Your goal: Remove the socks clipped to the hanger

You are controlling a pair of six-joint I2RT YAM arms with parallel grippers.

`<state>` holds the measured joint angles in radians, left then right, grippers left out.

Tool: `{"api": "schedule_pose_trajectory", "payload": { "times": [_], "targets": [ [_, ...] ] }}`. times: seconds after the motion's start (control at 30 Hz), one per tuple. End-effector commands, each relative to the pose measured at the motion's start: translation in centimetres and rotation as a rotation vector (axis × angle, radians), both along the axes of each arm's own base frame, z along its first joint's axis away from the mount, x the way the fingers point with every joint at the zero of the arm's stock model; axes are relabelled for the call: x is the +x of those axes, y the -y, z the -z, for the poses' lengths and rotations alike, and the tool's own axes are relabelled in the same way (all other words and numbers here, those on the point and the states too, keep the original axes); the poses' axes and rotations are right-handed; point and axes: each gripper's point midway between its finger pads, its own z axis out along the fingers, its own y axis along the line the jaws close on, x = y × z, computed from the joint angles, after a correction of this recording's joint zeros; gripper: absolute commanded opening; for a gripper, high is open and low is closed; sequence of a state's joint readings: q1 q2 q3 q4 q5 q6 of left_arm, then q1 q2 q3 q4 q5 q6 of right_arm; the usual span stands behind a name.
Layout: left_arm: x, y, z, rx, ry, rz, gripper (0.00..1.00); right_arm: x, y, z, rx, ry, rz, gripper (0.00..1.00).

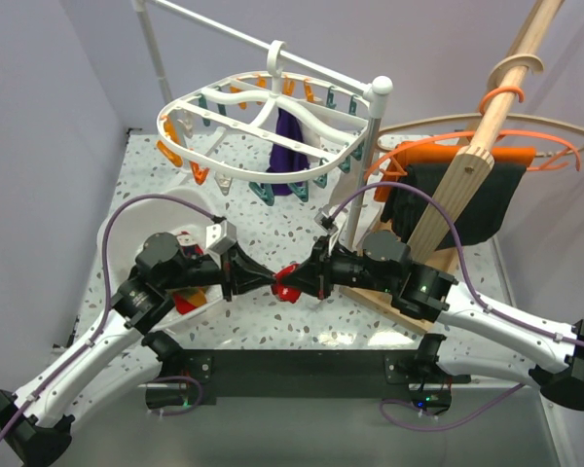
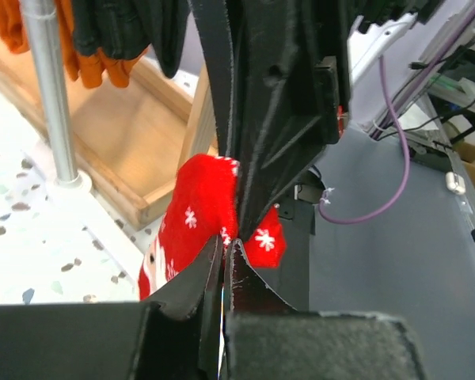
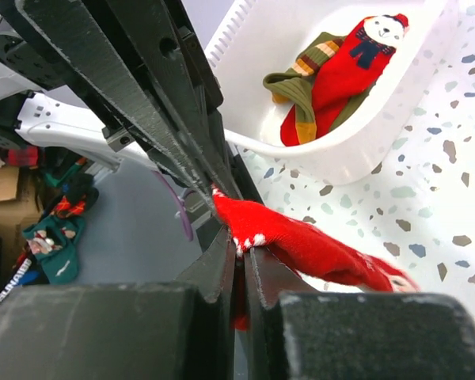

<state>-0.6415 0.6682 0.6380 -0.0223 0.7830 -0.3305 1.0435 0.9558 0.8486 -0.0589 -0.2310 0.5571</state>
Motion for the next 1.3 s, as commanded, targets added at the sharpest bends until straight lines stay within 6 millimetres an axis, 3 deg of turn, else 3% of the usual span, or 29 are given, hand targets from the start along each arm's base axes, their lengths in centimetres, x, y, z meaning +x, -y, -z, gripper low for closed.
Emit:
{"api": "schedule_pose_trajectory", "payload": {
  "times": [0.0, 0.07, 0.13, 0.2, 0.23, 0.3, 0.43, 0.57, 0.87, 0.97, 1.07, 1.1, 1.13, 1.2, 1.27],
  "targets": [
    [2.3, -0.7, -2.2, -0.004, 0.041, -0.145, 0.00, 0.4, -0.1, -2.4, 0.068, 0.029, 0.021, 0.15],
    [3.5, -1.6, -1.9, 0.039, 0.018, -0.239, 0.00, 1.0, 0.4, -1.7, 0.028, 0.019, 0.068, 0.24],
    [6.0, -3.5, -0.7, 0.113, 0.001, -0.427, 0.00, 2.4, 1.2, -1.4, -0.006, 0.027, 0.157, 0.31],
    [8.7, -6.5, -1.3, 0.139, 0.002, -0.668, 0.00, 3.0, 1.9, -0.3, -0.057, 0.018, 0.203, 0.37],
    [9.1, -7.7, -0.9, 0.168, -0.012, -0.739, 0.00, 3.3, 2.1, -0.2, -0.067, 0.020, 0.224, 0.38],
    [10.1, -10.1, -2.5, 0.157, 0.020, -0.879, 0.00, 3.5, 2.4, 0.3, -0.084, 0.015, 0.240, 0.39],
    [10.9, -14.2, -3.8, 0.159, 0.021, -1.101, 0.00, 3.6, 2.1, 0.4, -0.085, 0.013, 0.239, 0.40],
    [11.1, -19.0, -3.2, 0.190, 0.010, -1.351, 0.00, 3.8, 2.2, 0.7, -0.100, 0.012, 0.249, 0.40],
    [10.1, -22.8, -1.3, 0.244, -0.010, -1.525, 0.00, 4.9, 3.4, 1.6, -0.151, 0.017, 0.328, 0.40],
    [9.8, -22.7, -1.0, 0.254, 0.000, -1.506, 0.00, 5.1, 3.7, 1.7, -0.166, 0.022, 0.346, 0.41],
    [9.7, -21.6, -1.2, 0.247, 0.010, -1.435, 0.28, 5.3, 4.2, 1.8, -0.182, 0.026, 0.363, 0.41],
    [9.8, -21.3, -1.3, 0.236, 0.015, -1.420, 0.45, 5.4, 4.5, 1.7, -0.183, 0.031, 0.378, 0.41],
    [9.7, -21.2, -1.5, 0.228, 0.023, -1.407, 0.53, 5.6, 5.0, 2.1, -0.204, 0.032, 0.402, 0.41],
    [9.8, -20.6, -1.8, 0.207, 0.033, -1.378, 0.69, 6.0, 5.6, 2.1, -0.221, 0.036, 0.435, 0.41],
    [9.6, -19.5, -2.1, 0.180, 0.045, -1.312, 0.71, 6.2, 6.5, 2.3, -0.247, 0.040, 0.464, 0.41]
  ]
}}
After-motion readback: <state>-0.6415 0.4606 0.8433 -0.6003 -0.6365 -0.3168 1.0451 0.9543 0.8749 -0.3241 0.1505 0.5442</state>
